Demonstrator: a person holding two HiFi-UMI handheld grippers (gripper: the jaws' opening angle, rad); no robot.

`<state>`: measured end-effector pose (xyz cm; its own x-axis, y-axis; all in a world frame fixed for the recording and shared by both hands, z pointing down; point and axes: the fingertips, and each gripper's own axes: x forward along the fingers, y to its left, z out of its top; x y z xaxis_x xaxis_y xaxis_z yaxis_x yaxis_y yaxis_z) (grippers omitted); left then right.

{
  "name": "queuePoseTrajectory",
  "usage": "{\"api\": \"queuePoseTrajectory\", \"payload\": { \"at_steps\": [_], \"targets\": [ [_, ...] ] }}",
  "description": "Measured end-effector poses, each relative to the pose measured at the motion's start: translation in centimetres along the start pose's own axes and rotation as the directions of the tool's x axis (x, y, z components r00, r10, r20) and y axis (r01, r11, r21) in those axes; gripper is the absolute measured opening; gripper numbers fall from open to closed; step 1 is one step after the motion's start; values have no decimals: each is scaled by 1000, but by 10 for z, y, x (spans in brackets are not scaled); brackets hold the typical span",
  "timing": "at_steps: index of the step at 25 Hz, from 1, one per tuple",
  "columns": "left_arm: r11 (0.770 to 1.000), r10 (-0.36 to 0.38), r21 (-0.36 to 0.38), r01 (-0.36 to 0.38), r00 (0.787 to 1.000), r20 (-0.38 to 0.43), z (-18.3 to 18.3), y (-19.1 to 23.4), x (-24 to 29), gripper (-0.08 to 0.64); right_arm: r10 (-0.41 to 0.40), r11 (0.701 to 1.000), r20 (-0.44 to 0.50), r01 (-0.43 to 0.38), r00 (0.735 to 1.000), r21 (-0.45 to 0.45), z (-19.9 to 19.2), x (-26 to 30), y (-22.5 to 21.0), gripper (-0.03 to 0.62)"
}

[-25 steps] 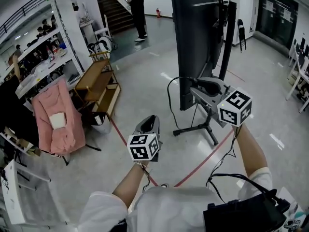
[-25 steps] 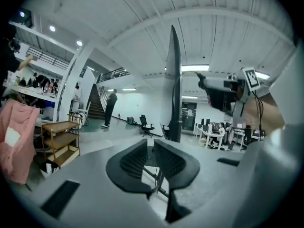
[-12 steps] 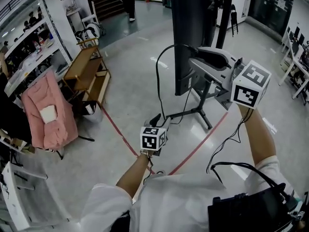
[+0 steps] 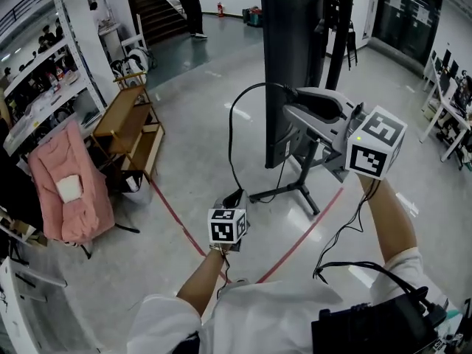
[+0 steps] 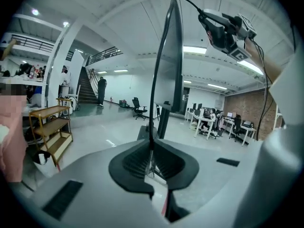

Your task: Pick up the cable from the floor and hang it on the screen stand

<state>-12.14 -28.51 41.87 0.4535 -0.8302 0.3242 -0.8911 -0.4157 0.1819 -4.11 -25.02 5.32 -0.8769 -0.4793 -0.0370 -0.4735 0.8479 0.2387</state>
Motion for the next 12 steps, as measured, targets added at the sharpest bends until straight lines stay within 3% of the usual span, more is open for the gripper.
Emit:
{"api": "queuePoseTrajectory", "payload": {
  "at_steps": [3,5,8,12],
  "targets": [
    [1000,4,-18,-4,1000,27,46,5,-17,25,-31,999,24,30,999,26,7,-2,-12,124],
    [1000,-30,-7,30,999,22,87,2,-26,25,-61,997,42,59,997,53,13,-7,-25,124],
    [996,-85,37,83,995,58,172,3,-39,25,-105,992,91,98,990,76,35,-11,-51,124],
    [993,-76,104,64,991,110,280,7,-57,25,-193,979,142,180,971,94,71,-18,-86,124]
  ]
}}
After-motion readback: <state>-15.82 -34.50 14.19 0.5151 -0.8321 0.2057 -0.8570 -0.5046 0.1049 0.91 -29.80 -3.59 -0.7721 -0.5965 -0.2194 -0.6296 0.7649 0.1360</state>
